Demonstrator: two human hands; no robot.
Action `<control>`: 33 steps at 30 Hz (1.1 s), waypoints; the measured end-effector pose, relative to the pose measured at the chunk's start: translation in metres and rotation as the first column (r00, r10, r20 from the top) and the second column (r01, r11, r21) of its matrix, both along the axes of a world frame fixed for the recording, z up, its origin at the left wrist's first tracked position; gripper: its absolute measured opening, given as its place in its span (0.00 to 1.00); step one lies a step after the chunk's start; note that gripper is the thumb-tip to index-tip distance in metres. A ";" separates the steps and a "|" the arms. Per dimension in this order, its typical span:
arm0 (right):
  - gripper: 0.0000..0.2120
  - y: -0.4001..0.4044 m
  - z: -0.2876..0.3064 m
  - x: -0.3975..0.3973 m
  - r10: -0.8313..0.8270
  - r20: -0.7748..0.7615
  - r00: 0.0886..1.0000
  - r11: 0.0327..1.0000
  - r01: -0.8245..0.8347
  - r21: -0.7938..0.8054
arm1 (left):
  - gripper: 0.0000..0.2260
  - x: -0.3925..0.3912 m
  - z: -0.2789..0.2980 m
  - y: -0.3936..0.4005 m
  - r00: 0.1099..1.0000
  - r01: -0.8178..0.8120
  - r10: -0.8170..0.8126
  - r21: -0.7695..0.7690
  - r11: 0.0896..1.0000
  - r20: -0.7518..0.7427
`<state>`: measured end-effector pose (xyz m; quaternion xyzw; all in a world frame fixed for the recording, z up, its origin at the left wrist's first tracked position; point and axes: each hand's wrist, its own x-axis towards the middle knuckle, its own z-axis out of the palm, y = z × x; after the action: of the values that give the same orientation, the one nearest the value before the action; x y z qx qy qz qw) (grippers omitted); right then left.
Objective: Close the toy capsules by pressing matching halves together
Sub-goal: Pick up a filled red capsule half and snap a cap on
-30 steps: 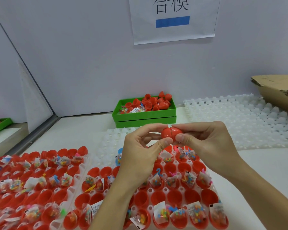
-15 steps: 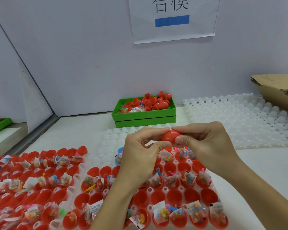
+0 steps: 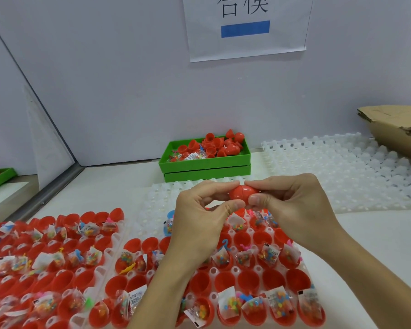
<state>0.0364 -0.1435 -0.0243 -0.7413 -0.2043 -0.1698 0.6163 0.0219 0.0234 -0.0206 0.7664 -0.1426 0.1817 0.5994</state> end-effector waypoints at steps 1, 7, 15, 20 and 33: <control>0.16 0.000 0.000 0.000 0.002 0.002 1.000 1.000 -0.002 -0.002 | 0.15 0.000 0.000 0.000 1.000 0.001 -0.001 0.004 1.000 0.004; 0.16 0.001 -0.001 0.001 0.007 -0.005 1.000 1.000 -0.007 -0.021 | 0.17 0.000 0.001 0.000 0.999 -0.017 0.016 0.028 0.999 0.038; 0.17 0.002 -0.004 -0.001 0.002 -0.027 1.000 0.998 -0.004 -0.055 | 0.15 0.000 -0.003 -0.001 0.997 -0.007 0.003 0.053 0.999 0.078; 0.18 0.002 -0.005 -0.002 -0.030 0.004 1.000 0.990 0.030 -0.135 | 0.12 0.000 -0.005 -0.002 0.997 0.009 -0.014 0.065 0.998 0.081; 0.18 -0.003 0.008 -0.003 0.060 -0.034 0.998 0.998 -0.061 -0.019 | 0.17 -0.004 -0.002 -0.004 0.991 -0.013 -0.006 0.138 0.990 0.134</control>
<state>0.0337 -0.1462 -0.0159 -0.7436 -0.2181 -0.1366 0.6171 0.0182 0.0193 -0.0228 0.7924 -0.1936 0.2238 0.5335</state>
